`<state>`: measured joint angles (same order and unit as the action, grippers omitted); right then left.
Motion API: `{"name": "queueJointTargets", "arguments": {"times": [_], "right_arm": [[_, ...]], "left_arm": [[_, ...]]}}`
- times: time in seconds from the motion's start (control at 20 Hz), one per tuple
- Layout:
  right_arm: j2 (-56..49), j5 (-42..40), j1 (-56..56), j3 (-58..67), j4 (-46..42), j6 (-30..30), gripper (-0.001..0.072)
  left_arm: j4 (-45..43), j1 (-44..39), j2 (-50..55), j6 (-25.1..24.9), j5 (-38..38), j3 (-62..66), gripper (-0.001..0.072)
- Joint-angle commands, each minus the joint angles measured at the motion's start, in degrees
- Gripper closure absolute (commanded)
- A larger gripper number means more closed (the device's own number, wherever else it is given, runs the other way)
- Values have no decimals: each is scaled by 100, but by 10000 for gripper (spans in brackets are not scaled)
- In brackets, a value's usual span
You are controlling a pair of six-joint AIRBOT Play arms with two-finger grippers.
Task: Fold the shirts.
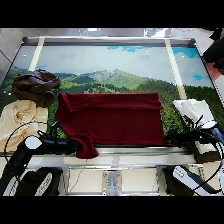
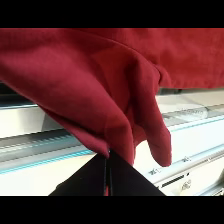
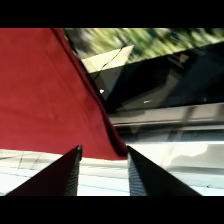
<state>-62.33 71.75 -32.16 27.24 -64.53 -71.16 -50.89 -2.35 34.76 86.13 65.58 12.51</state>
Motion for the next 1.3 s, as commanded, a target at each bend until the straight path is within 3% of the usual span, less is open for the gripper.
{"name": "queueJointTargets", "arguments": {"times": [0.0, 0.05, 0.15, 0.25, 0.3, 0.4, 0.6, 0.9, 1.1, 1.25], "right_arm": [[0, -232, 7, -4, 153, -13, 468], [-2, -236, 7, -4, 153, -11, 528], [-129, -162, 7, -4, 155, -9, 550], [-402, -22, 7, -4, 155, 31, 634], [-544, 11, 7, -4, 157, 37, 634], [-739, 66, 7, -4, 249, 267, 700], [-540, 560, 4, 195, 1084, 815, 702], [459, 1829, 0, 1954, 734, 472, 702], [470, 1600, 61, 2747, 715, 166, 705], [188, 968, 623, 2750, 719, 109, 704]], "left_arm": [[-2, 7, -4, 0, -46, 7, 691], [-2, 7, -4, 0, -46, 7, 691], [-2, 7, -4, 0, -46, 7, 691], [-2, 7, -4, 0, -44, 7, 691], [-2, 7, -4, 0, -44, 7, 691], [-2, 7, -4, 0, -44, 7, 691], [138, 7, -7, -2, 15, 50, 691], [208, 9, -540, 68, 776, 1425, 691], [-326, 337, -393, 232, -809, 2500, 693], [-846, 350, 750, -313, -1176, 3027, 693]]}}
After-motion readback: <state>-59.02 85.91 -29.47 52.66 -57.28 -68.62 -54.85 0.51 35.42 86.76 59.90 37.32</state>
